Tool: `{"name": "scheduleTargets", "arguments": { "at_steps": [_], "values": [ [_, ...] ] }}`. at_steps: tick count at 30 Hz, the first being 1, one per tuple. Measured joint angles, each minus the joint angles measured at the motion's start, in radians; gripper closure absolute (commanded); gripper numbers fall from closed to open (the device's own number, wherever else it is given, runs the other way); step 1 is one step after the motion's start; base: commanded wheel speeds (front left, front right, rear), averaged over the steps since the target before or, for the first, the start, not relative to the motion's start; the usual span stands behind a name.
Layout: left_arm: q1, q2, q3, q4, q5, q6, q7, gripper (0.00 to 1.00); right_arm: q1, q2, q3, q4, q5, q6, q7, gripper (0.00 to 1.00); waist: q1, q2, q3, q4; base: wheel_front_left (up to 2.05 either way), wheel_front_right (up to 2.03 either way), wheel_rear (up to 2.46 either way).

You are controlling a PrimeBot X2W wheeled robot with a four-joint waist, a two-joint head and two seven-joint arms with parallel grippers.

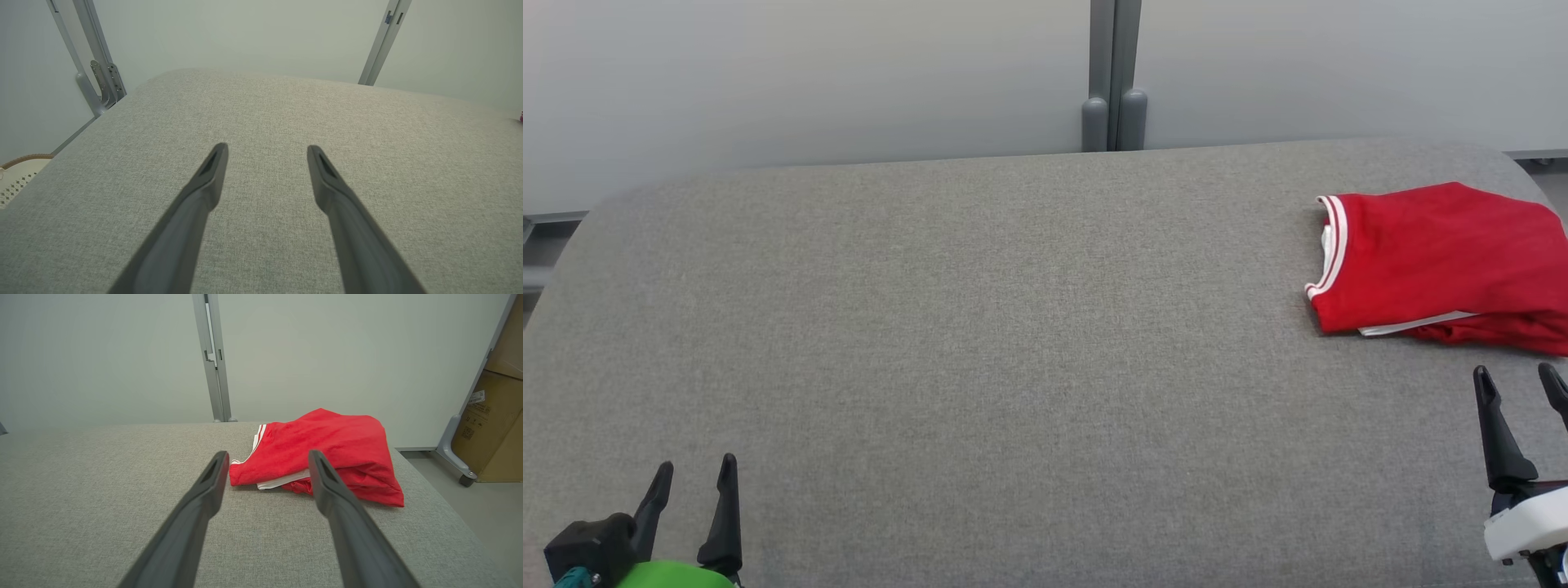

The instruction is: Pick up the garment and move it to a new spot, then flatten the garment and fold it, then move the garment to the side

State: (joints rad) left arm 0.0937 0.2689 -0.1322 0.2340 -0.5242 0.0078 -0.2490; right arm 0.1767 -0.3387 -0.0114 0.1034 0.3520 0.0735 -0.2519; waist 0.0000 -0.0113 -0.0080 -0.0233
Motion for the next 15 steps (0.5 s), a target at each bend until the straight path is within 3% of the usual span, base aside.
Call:
{"name": "scheduleTargets", "arguments": {
  "at_steps": [3, 4, 11, 15],
  "values": [
    [0.004, -0.002, 0.002, 0.008, 0.000, -0.002, 0.000, 0.00, 0.005, 0.003, -0.009, 0.000, -0.005, 0.006, 0.000, 0.00, 0.0000, 0.0000, -0.006, 0.003, 0.00, 0.00, 0.00],
    [0.005, -0.002, 0.000, 0.008, 0.002, -0.011, 0.000, 1.00, 0.009, 0.005, -0.011, 0.000, -0.008, 0.006, 0.000, 1.00, 0.0000, 0.0000, -0.008, 0.004, 0.00, 0.00, 0.00],
    [0.015, -0.064, -0.024, 0.075, -0.001, -0.012, 0.002, 1.00, 0.032, 0.091, 0.018, 0.071, -0.007, 0.006, 0.002, 1.00, 0.0000, 0.0001, -0.008, 0.004, 0.00, 0.00, 0.00],
    [0.015, -0.069, -0.019, 0.078, -0.026, -0.013, 0.013, 1.00, 0.035, 0.097, 0.015, 0.077, 0.017, 0.006, 0.008, 1.00, 0.0000, 0.0000, -0.008, 0.005, 0.00, 0.00, 0.00]
  ]
}}
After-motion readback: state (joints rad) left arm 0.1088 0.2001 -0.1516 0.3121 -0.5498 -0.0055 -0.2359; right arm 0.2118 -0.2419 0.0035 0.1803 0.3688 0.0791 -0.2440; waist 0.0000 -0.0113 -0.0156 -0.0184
